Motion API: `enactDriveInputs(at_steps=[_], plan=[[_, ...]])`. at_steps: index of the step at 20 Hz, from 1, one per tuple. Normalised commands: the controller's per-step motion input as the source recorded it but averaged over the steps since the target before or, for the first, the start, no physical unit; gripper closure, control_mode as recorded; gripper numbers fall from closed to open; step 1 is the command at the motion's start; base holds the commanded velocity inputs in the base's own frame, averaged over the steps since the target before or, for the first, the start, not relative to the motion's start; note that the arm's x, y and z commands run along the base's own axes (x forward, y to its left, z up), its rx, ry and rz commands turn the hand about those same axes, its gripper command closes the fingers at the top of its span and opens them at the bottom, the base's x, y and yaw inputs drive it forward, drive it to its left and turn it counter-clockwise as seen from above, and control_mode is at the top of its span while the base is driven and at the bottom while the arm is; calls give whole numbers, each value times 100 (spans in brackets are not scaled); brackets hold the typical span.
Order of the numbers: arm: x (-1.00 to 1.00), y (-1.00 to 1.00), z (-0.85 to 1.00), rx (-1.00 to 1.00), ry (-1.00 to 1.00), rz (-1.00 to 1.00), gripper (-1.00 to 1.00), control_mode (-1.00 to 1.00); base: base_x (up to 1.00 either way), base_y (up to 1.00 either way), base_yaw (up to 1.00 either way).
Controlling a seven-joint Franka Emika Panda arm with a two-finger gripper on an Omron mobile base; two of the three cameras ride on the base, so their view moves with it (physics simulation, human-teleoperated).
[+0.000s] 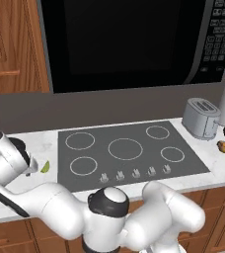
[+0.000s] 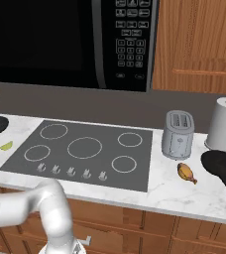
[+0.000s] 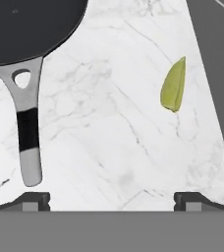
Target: Place both pans onto different burners. Then place the lemon wedge and the chicken drumstick on different pans.
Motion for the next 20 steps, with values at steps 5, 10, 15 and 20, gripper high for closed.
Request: enactDriveInputs(at_steps=[5, 10, 15, 20], plan=[[22, 13, -15, 0, 0, -3, -100, -100, 0, 0, 0], [27, 14, -13, 0, 0, -3, -100, -100, 0, 0, 0], [25, 18, -12, 0, 0, -2, -100, -100, 0, 0, 0], [22, 22, -11, 0, 0, -1, -100, -100, 0, 0, 0]])
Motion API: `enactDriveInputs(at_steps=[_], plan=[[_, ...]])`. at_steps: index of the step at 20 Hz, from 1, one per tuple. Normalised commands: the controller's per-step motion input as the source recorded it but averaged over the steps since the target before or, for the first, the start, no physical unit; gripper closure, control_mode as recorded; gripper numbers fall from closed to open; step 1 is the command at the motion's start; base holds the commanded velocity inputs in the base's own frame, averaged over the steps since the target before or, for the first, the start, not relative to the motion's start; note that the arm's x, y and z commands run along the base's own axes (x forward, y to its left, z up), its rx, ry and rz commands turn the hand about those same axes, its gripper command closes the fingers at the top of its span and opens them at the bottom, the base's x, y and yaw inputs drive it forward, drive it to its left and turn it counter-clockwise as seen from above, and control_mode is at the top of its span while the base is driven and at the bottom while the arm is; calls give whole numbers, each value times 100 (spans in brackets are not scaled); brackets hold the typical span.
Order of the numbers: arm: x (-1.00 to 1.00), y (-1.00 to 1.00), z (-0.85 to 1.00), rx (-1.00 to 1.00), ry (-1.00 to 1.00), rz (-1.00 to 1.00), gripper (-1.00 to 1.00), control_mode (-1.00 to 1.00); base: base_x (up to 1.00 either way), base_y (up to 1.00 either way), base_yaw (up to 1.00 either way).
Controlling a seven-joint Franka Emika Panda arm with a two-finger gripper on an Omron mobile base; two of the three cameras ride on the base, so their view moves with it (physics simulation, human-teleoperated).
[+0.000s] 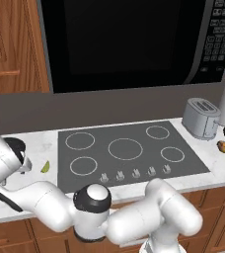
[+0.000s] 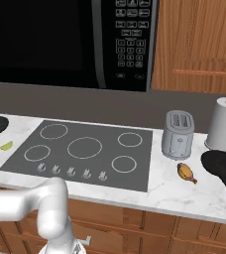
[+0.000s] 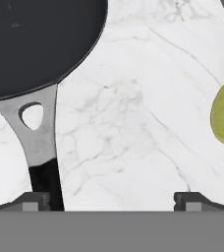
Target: Place both pans onto different burners. Then place the lemon wedge and the chicken drumstick on different pans.
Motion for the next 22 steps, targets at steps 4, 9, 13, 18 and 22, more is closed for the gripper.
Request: enactDriveInputs(at_steps=[4, 9, 13, 18, 22], plan=[[18, 30, -10, 0, 0, 0, -100, -100, 0, 0, 0], [18, 28, -7, 0, 0, 0, -100, -100, 0, 0, 0], [19, 23, -13, 0, 0, -1, -100, -100, 0, 0, 0], [17, 11, -23, -4, 0, -1, -100, -100, 0, 0, 0], [17, 7, -27, -7, 0, -1, -100, -100, 0, 0, 0]])
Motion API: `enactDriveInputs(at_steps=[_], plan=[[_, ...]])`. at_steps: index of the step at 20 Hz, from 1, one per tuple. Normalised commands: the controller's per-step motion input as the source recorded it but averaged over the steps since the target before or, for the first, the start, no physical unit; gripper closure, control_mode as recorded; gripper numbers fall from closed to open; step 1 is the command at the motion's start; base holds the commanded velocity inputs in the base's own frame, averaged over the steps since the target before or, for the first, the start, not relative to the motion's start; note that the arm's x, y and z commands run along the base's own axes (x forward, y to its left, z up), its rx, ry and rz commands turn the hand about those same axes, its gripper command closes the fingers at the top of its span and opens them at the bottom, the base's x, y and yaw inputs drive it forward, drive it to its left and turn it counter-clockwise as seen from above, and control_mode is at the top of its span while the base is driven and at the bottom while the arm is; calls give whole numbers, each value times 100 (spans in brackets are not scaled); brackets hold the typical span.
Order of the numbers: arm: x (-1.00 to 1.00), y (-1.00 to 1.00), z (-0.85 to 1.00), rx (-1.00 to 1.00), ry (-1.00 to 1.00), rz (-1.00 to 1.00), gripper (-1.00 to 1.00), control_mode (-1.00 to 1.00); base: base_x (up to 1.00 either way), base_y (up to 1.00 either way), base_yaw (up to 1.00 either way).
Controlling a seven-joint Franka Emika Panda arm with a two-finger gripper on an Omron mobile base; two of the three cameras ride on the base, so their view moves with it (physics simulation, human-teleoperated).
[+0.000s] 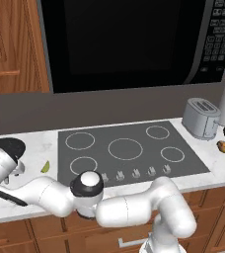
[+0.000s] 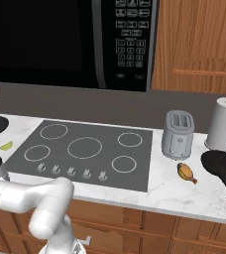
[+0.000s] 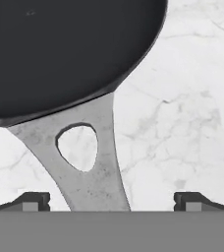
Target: Place both pans onto different burners. Then place the lemon wedge and the chicken drumstick on different pans.
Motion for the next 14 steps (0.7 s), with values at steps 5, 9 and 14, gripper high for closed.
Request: enactDriveInputs(at_steps=[5, 9, 14], plan=[[14, 10, -21, -5, 0, -1, -100, -100, 0, 0, 0], [16, 15, -19, -6, 0, -1, 100, -100, 0, 0, 0], [9, 10, -14, -10, -1, -4, 100, -100, 0, 0, 0]])
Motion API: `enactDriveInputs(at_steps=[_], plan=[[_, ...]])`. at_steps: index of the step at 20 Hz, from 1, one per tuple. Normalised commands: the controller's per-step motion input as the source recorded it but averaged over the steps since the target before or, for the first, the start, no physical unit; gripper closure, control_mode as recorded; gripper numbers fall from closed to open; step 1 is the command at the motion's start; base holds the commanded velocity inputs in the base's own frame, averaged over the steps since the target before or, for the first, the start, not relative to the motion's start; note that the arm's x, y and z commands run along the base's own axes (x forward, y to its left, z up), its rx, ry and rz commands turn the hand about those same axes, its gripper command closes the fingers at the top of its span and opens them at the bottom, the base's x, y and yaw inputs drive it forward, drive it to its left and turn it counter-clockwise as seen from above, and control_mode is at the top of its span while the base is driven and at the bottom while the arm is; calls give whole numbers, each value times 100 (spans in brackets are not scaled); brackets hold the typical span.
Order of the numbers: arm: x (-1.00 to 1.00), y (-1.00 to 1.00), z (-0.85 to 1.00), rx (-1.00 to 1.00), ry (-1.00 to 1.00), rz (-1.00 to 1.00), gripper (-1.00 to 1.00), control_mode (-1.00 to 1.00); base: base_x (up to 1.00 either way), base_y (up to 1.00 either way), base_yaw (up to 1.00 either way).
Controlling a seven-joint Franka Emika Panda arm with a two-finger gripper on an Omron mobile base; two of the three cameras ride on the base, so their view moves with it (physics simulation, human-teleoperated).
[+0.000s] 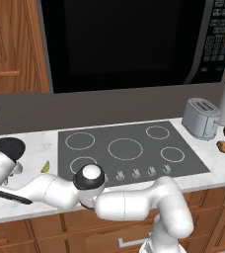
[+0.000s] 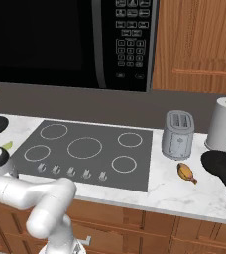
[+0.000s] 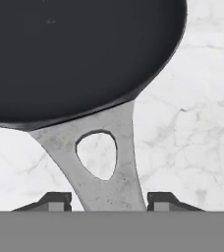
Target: Place both pans onto different burners. Then place the lemon wedge and the chicken drumstick on different pans.
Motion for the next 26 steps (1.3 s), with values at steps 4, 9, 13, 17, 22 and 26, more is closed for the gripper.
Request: enactDriveInputs(at_steps=[4, 9, 13, 17, 22, 26], plan=[[-15, -4, 0, -23, -13, -12, 100, -100, 0, 0, 0], [-21, -40, 0, -11, -21, -28, 100, -100, 0, 0, 0], [0, -52, 0, 0, -17, -29, 100, -100, 0, 0, 0], [0, -47, 0, 0, -11, -21, 100, -100, 0, 0, 0], [0, -45, 5, 4, -7, -18, 100, -100, 0, 0, 0], [0, -43, 10, 11, -1, -11, 100, -100, 0, 0, 0]])
